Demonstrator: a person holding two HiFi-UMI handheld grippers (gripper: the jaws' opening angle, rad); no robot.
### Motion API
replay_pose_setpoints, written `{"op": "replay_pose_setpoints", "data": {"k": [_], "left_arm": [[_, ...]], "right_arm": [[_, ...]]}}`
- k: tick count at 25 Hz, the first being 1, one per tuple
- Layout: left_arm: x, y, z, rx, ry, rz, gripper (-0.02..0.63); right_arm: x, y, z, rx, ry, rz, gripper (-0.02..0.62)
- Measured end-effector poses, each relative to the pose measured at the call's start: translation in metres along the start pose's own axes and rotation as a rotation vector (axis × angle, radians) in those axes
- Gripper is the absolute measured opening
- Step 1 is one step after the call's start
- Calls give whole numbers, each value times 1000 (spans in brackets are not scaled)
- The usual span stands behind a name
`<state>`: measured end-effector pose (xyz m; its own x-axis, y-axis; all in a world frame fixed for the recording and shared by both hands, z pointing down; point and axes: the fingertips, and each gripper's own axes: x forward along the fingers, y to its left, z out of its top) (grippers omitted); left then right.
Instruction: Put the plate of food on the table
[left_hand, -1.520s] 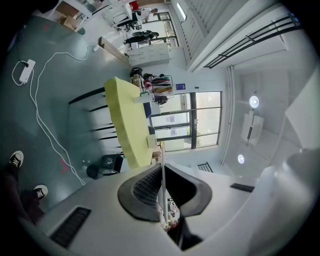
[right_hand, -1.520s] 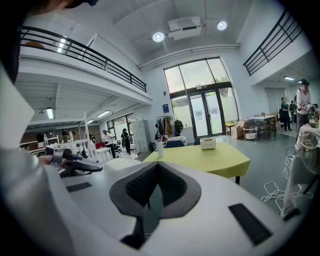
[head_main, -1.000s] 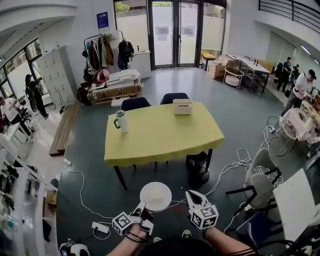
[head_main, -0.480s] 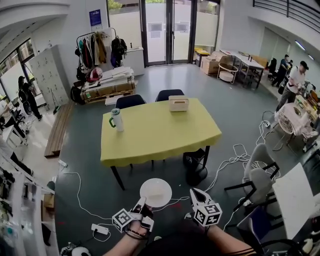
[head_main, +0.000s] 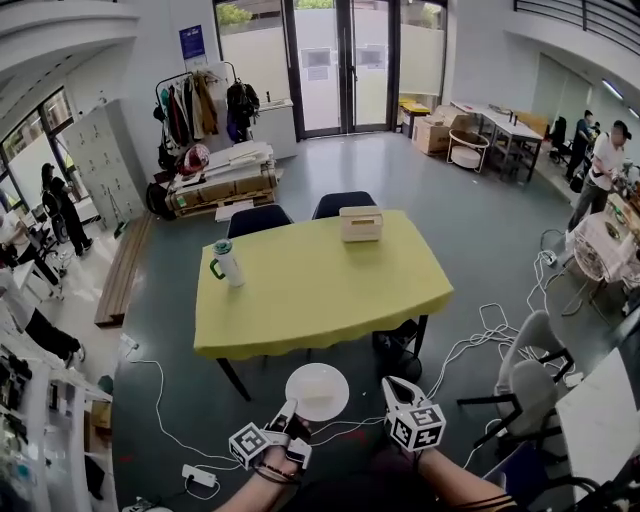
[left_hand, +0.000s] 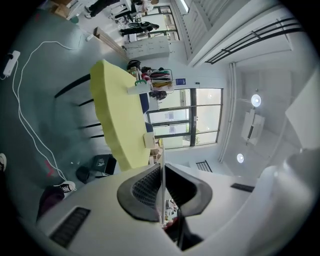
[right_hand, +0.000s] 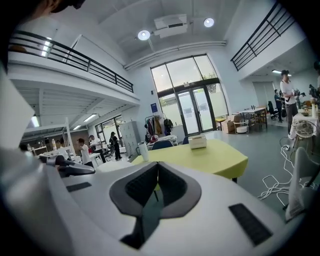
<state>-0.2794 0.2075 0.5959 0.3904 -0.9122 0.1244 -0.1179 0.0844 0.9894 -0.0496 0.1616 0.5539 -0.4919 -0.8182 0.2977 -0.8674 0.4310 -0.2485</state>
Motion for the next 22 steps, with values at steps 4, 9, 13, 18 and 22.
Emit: {"op": "replay_pose_setpoints", "data": {"k": [4, 9, 13, 18, 22], "left_arm": [[78, -15, -9, -44, -30, -67, 32], [187, -56, -27, -86, -71, -136, 32], [267, -74, -29, -89, -108, -170, 31], [333, -72, -30, -77, -138, -138, 32], [369, -53, -24, -107, -134, -108, 32]], "right_arm": [[45, -60, 33, 8, 7, 47, 12], [99, -147, 74, 7, 58, 106, 12], [145, -194, 99, -15, 94, 187, 12], [190, -239, 117, -13, 121, 229, 12], [211, -259, 123, 0, 122, 210, 12]]}}
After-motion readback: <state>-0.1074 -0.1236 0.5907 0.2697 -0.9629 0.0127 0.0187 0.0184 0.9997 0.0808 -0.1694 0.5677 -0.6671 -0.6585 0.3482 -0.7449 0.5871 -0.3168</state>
